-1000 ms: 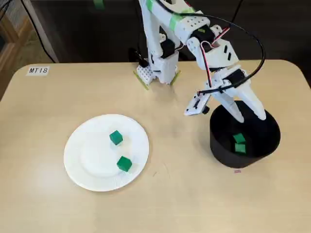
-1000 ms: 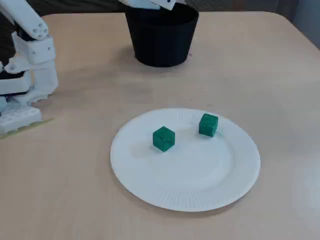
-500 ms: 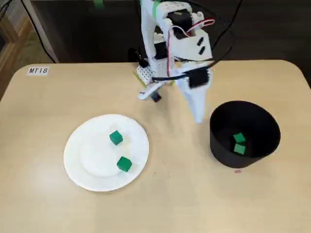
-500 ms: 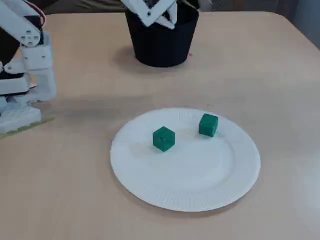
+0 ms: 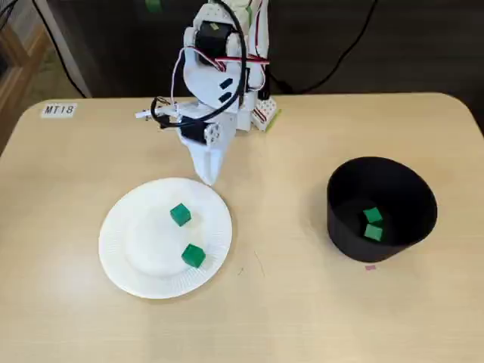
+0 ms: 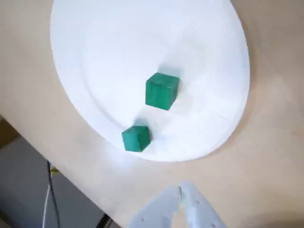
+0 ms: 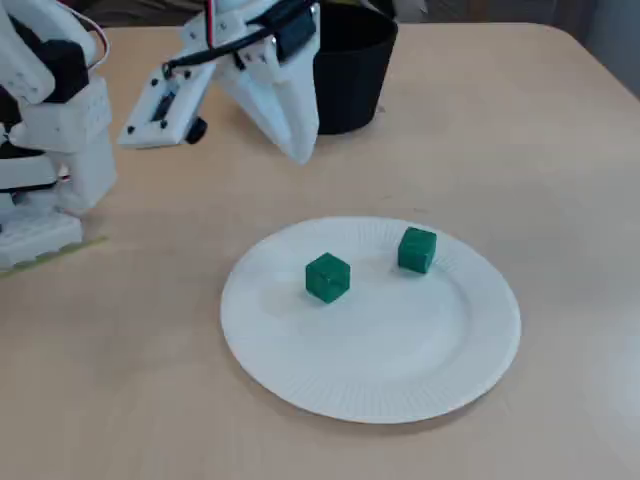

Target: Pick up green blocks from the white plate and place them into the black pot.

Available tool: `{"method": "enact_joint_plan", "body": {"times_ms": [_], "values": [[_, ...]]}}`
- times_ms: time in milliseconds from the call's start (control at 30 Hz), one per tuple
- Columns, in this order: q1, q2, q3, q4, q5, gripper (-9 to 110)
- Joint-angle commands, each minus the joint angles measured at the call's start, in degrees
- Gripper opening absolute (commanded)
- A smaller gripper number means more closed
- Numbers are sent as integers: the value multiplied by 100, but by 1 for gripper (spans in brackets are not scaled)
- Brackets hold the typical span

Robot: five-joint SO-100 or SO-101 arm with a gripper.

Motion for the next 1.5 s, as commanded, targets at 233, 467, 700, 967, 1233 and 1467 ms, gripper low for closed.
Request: {"method": "enact_joint_plan", "body": {"times_ms": [233,467,700,967,1233,1467], "values": [[589,-896,-343,448,-633,23],[800,-1670,-650,422,-1151,25],[826,-2733,-1617,352,-1837,28],[844,-3340,-1916,404,-1942,29],[765,-3718,-2013,132,-1898,28],[580,-4096,-2074,-369,-1723,24]]}}
